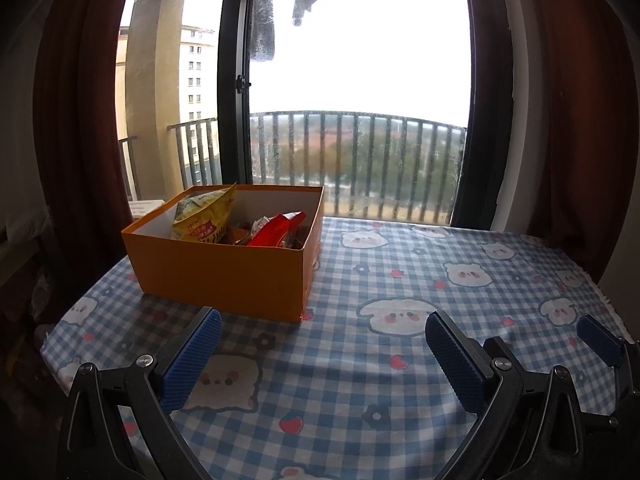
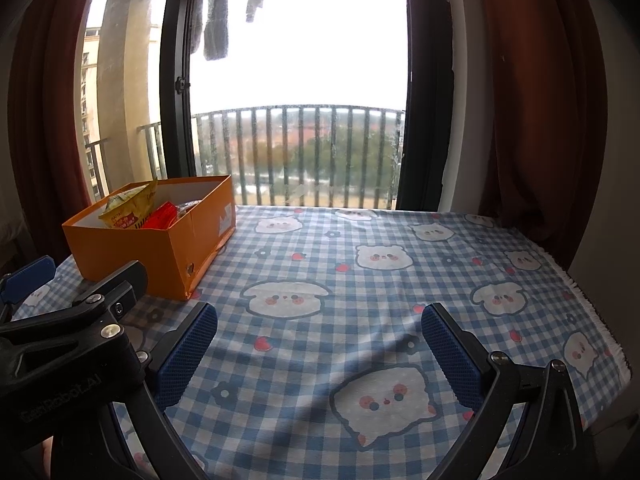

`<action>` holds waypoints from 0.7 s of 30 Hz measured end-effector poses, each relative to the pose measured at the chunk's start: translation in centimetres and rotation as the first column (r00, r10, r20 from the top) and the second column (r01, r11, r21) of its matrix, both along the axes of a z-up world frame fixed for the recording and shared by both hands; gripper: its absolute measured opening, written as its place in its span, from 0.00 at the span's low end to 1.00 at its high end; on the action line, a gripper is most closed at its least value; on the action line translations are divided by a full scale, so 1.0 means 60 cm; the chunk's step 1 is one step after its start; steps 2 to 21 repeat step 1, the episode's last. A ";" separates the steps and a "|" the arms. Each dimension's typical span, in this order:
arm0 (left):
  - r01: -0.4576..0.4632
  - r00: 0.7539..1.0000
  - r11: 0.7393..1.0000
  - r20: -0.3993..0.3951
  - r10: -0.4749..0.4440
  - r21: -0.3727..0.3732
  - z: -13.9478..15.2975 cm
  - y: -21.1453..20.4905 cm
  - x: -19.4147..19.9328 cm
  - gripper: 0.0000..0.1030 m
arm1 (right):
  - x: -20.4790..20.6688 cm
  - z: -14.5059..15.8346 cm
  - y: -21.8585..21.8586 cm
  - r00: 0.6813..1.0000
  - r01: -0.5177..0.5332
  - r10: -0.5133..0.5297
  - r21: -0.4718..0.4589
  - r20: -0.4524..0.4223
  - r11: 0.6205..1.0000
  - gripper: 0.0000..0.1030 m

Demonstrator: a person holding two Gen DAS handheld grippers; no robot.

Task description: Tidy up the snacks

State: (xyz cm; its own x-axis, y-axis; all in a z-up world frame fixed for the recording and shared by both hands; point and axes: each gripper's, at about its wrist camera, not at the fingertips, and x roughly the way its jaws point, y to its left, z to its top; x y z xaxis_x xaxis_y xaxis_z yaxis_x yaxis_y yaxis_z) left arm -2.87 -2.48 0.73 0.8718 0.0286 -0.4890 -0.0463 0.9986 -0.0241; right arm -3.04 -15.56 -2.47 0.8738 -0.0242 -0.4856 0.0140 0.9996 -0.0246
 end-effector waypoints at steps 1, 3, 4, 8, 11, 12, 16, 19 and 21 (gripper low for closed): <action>0.001 1.000 1.000 -0.001 -0.001 0.000 0.000 0.000 0.000 1.00 | 0.000 0.000 -0.001 1.000 0.000 0.000 0.001 0.000 1.000 1.00; 0.001 1.000 1.000 -0.001 -0.001 0.000 0.000 0.000 0.000 1.00 | 0.000 0.000 -0.001 1.000 0.000 0.000 0.001 0.000 1.000 1.00; 0.001 1.000 1.000 -0.001 -0.001 0.000 0.000 0.000 0.000 1.00 | 0.000 0.000 -0.001 1.000 0.000 0.000 0.001 0.000 1.000 1.00; 0.001 1.000 1.000 -0.001 -0.001 0.000 0.000 0.000 0.000 1.00 | 0.000 0.000 -0.001 1.000 0.000 0.000 0.001 0.000 1.000 1.00; 0.001 1.000 1.000 -0.001 -0.001 0.000 0.000 0.000 0.000 1.00 | 0.000 0.000 -0.001 1.000 0.000 0.000 0.001 0.000 1.000 1.00; 0.001 1.000 1.000 -0.001 -0.001 0.000 0.000 0.000 0.000 1.00 | 0.000 0.000 -0.001 1.000 0.000 0.000 0.001 0.000 1.000 1.00; 0.001 1.000 1.000 -0.001 -0.001 0.000 0.000 0.000 0.000 1.00 | 0.000 0.000 -0.001 1.000 0.000 0.000 0.001 0.000 1.000 1.00; 0.001 1.000 1.000 -0.001 -0.001 0.000 0.000 0.000 0.000 1.00 | 0.000 0.000 -0.001 1.000 0.000 0.000 0.001 0.000 1.000 1.00; 0.001 1.000 1.000 -0.001 -0.001 0.000 0.000 0.000 0.000 1.00 | 0.000 0.000 -0.001 1.000 0.000 0.000 0.001 0.000 1.000 1.00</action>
